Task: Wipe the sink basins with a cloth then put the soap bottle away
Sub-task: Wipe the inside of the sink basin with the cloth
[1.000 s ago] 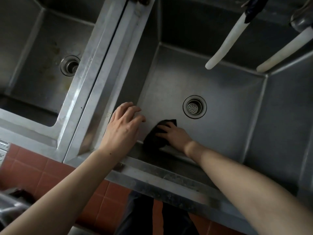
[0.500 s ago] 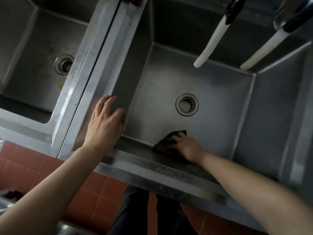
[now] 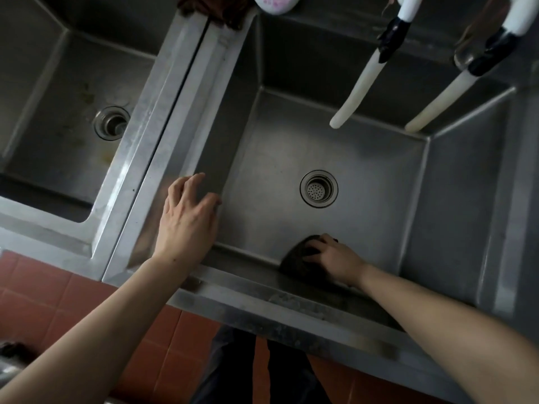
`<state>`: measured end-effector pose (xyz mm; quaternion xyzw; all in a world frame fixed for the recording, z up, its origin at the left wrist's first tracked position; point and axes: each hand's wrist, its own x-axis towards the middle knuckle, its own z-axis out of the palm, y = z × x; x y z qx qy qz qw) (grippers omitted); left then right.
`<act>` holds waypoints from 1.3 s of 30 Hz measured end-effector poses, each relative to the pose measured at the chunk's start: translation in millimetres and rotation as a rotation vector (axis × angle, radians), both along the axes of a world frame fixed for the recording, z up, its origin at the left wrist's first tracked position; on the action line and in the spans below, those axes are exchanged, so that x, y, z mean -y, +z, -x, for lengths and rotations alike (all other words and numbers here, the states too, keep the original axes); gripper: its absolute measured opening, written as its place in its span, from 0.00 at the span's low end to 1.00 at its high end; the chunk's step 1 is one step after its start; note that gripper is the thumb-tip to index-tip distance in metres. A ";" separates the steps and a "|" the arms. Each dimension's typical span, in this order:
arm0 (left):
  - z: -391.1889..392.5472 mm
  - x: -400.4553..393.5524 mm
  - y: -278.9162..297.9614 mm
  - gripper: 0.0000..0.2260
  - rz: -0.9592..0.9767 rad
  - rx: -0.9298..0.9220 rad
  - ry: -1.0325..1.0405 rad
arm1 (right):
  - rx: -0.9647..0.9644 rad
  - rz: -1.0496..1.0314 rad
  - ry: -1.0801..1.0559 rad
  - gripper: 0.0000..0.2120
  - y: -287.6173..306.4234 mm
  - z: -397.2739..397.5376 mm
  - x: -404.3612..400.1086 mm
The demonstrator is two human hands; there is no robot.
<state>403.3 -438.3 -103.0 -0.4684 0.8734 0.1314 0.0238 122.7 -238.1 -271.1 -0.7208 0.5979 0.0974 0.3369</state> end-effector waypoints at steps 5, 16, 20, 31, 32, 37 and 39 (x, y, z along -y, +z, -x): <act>-3.9 4.2 -0.1 0.13 -0.006 -0.062 -0.002 | 0.051 0.008 0.065 0.20 -7.3 -50.8 63.0; -11.2 10.7 11.2 0.16 -0.041 -0.107 0.025 | 0.198 0.116 -0.228 0.17 27.3 -90.7 113.8; -9.1 12.9 20.8 0.15 -0.070 -0.114 0.053 | 0.213 0.235 -0.400 0.17 61.6 -69.7 106.8; -36.1 -19.3 91.8 0.15 -0.086 -0.215 0.273 | 0.320 0.550 -0.689 0.14 199.7 -57.1 97.1; -40.8 -22.2 98.0 0.16 -0.096 -0.224 0.296 | 0.326 0.572 -0.696 0.14 210.4 -62.1 96.5; -67.7 -22.8 119.9 0.16 -0.111 -0.266 0.317 | 0.336 0.622 -0.729 0.15 250.5 -97.2 100.1; -85.8 -16.4 127.8 0.16 -0.137 -0.277 0.326 | 0.329 0.642 -0.732 0.15 264.1 -119.1 105.2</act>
